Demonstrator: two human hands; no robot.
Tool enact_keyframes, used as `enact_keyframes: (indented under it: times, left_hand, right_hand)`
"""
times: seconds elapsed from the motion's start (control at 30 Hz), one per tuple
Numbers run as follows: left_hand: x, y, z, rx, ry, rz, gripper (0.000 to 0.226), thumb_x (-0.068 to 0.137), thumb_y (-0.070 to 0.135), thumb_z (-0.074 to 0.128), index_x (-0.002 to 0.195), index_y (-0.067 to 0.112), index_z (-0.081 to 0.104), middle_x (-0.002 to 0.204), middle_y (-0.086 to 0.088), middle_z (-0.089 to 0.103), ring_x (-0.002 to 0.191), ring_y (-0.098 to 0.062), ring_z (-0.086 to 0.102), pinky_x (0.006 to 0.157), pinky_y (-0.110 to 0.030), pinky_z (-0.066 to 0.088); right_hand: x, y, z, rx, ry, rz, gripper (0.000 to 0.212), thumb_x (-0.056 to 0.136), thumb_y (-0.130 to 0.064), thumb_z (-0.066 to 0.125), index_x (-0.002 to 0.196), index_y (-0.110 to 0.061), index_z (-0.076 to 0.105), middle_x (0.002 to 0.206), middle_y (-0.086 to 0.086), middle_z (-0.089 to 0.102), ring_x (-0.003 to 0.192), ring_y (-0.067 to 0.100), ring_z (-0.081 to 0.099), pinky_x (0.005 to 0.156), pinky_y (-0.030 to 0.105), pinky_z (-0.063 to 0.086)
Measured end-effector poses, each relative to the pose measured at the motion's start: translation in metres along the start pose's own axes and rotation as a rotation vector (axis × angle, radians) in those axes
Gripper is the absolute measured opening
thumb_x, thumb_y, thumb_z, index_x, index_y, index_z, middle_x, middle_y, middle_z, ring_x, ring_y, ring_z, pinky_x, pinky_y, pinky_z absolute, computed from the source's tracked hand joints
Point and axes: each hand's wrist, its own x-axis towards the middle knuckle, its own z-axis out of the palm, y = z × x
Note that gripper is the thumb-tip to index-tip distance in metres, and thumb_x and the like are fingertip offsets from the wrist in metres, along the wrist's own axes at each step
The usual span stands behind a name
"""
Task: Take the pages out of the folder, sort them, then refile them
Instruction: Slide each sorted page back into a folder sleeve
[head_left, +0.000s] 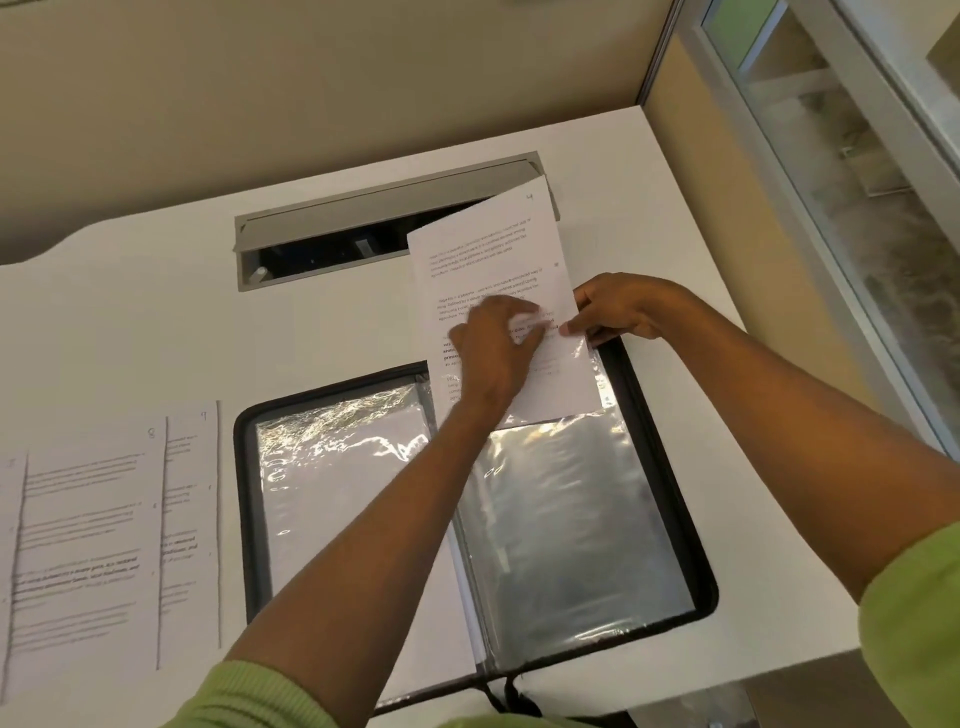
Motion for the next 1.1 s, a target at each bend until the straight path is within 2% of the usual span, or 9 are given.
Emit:
enact_keyframes:
  times: [0.13, 0.23, 0.33, 0.4, 0.5, 0.6, 0.9, 1.03, 1.1]
  left_hand:
    - [0.030, -0.033, -0.040, 0.030, 0.221, -0.275, 0.055, 0.098, 0.038, 0.070, 0.147, 0.017, 0.053, 0.148, -0.009, 0.052, 0.138, -0.026, 0.046, 0.115, -0.047, 0.033]
    - [0.054, -0.045, -0.063, -0.261, 0.215, -0.493, 0.067, 0.100, 0.032, 0.070, 0.156, 0.011, 0.041, 0.145, -0.011, 0.056, 0.129, -0.028, 0.058, 0.108, -0.043, 0.050]
    - [0.068, -0.059, -0.080, -0.486, 0.203, -0.599, 0.031, 0.095, 0.018, 0.075, 0.124, 0.009, 0.068, 0.122, -0.007, 0.072, 0.100, -0.026, 0.071, 0.081, -0.034, 0.060]
    - [0.071, -0.069, -0.085, -0.477, 0.175, -0.576, 0.004, 0.093, 0.010, 0.076, 0.095, 0.010, 0.072, 0.105, -0.008, 0.077, 0.095, -0.029, 0.076, 0.080, -0.038, 0.064]
    - [0.065, -0.073, -0.089, -0.449, 0.112, -0.565, 0.005, 0.095, 0.009, 0.075, 0.098, 0.005, 0.073, 0.102, -0.006, 0.079, 0.092, -0.025, 0.077, 0.079, -0.036, 0.065]
    - [0.053, -0.074, -0.093, -0.338, 0.029, -0.526, 0.013, 0.094, 0.012, 0.077, 0.098, 0.002, 0.072, 0.102, -0.005, 0.079, 0.085, -0.022, 0.079, 0.074, -0.031, 0.064]
    - [0.032, -0.081, -0.113, -0.141, -0.303, -0.464, 0.017, 0.082, 0.013, 0.088, 0.078, 0.006, 0.073, 0.098, -0.004, 0.080, 0.092, -0.025, 0.078, 0.087, -0.040, 0.063]
    - [0.044, -0.072, -0.113, -0.226, -0.155, -0.459, 0.028, 0.083, 0.025, 0.089, 0.084, 0.005, 0.069, 0.091, -0.005, 0.077, 0.076, -0.020, 0.073, 0.069, -0.033, 0.057]
    - [0.050, -0.068, -0.112, -0.241, -0.066, -0.442, 0.025, 0.086, 0.024, 0.086, 0.083, 0.010, 0.066, 0.090, -0.006, 0.074, 0.072, -0.018, 0.064, 0.060, -0.027, 0.049]
  right_hand:
    - [-0.002, 0.004, 0.001, 0.053, -0.014, -0.056, 0.022, 0.092, -0.006, 0.073, 0.112, -0.013, 0.072, 0.115, 0.005, 0.076, 0.105, 0.021, 0.072, 0.086, 0.031, 0.060]
    - [-0.002, 0.003, 0.001, 0.080, -0.026, -0.059, 0.027, 0.091, -0.005, 0.073, 0.117, -0.011, 0.071, 0.116, 0.005, 0.076, 0.105, 0.022, 0.072, 0.087, 0.033, 0.060]
    - [-0.003, -0.003, 0.002, 0.103, -0.029, -0.051, 0.030, 0.089, -0.006, 0.075, 0.118, -0.010, 0.071, 0.114, 0.004, 0.076, 0.104, 0.021, 0.073, 0.084, 0.031, 0.061]
    - [-0.003, -0.010, 0.004, 0.146, -0.007, -0.084, 0.032, 0.087, -0.006, 0.078, 0.119, -0.011, 0.070, 0.114, 0.003, 0.076, 0.101, 0.018, 0.073, 0.079, 0.028, 0.061]
    - [0.002, -0.016, 0.011, 0.262, 0.138, -0.156, 0.025, 0.088, -0.010, 0.078, 0.112, -0.008, 0.069, 0.112, 0.006, 0.075, 0.094, 0.018, 0.074, 0.068, 0.024, 0.061]
    - [0.011, -0.013, 0.012, 0.250, 0.235, -0.174, 0.025, 0.090, -0.010, 0.076, 0.111, 0.002, 0.069, 0.112, 0.011, 0.075, 0.097, 0.023, 0.075, 0.079, 0.031, 0.063]
    - [-0.002, 0.004, -0.001, -0.233, 0.065, -0.004, 0.028, 0.083, -0.017, 0.084, 0.108, -0.006, 0.077, 0.117, 0.004, 0.073, 0.110, 0.021, 0.063, 0.097, 0.034, 0.046]
    - [0.006, -0.002, 0.010, 0.031, 0.249, -0.188, 0.016, 0.087, -0.015, 0.081, 0.092, -0.006, 0.069, 0.102, 0.009, 0.071, 0.094, 0.020, 0.068, 0.079, 0.026, 0.057]
    - [0.012, -0.006, 0.014, 0.133, 0.308, -0.238, 0.017, 0.088, -0.011, 0.079, 0.088, -0.006, 0.063, 0.093, 0.012, 0.065, 0.089, 0.024, 0.068, 0.084, 0.038, 0.062]
